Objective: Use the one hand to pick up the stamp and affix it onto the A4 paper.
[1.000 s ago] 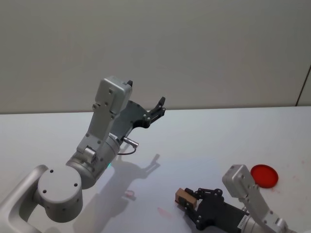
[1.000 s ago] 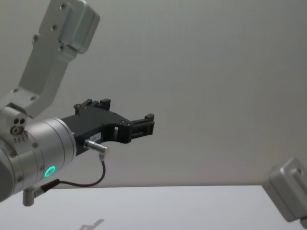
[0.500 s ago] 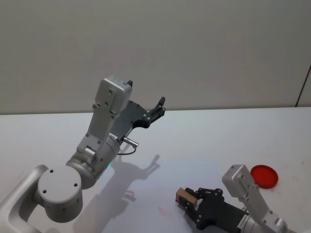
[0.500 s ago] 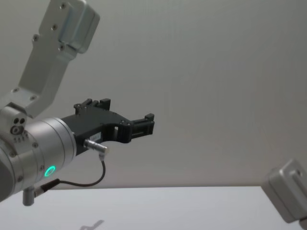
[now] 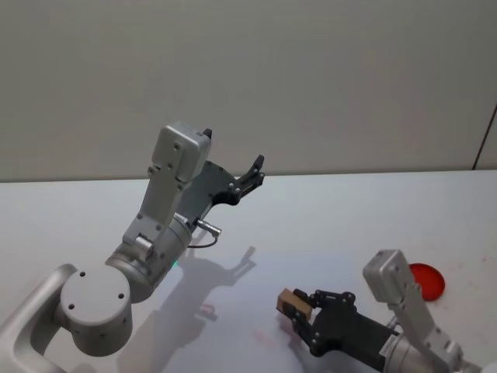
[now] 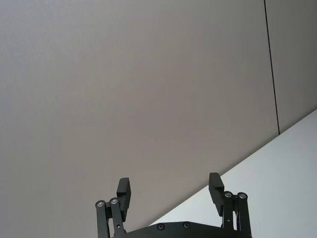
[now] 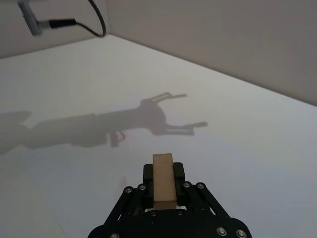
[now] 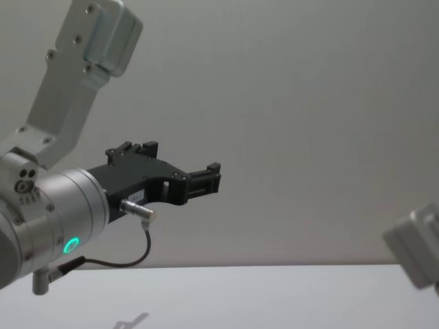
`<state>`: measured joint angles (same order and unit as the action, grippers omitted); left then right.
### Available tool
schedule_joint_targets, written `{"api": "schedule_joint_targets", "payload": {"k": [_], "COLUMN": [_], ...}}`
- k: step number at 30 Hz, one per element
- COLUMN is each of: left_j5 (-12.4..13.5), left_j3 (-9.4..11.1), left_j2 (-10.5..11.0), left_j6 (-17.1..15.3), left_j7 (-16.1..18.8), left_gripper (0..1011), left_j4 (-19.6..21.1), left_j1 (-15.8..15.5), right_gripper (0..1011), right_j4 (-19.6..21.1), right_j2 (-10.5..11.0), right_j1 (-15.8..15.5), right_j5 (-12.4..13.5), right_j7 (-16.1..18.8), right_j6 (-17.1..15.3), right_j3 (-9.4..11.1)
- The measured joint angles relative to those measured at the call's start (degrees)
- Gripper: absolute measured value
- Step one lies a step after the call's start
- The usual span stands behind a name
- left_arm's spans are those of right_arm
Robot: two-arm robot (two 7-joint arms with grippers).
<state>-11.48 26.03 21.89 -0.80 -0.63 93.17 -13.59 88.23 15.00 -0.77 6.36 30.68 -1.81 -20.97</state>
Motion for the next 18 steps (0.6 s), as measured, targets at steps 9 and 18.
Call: {"api": "schedule_joint_targets", "payload": {"k": [9, 18], "left_j5": [0.0, 0.0], "left_j3": [0.0, 0.0], "left_j2": [0.0, 0.0], "left_j6": [0.0, 0.0], "left_j7": [0.0, 0.0], "left_gripper": [1001, 1001], "left_j4": [0.0, 0.0], "left_j1": [0.0, 0.0], "right_gripper": [220, 219], "right_j4": [4.3, 7.0], "right_j2": [0.3, 1.3], "right_j1": [-0.3, -0.7], "right_j5": [4.2, 6.7], "right_j7": [0.1, -0.5], "right_j6": [-0.7, -0.8], "right_j3": [0.4, 1.1]}}
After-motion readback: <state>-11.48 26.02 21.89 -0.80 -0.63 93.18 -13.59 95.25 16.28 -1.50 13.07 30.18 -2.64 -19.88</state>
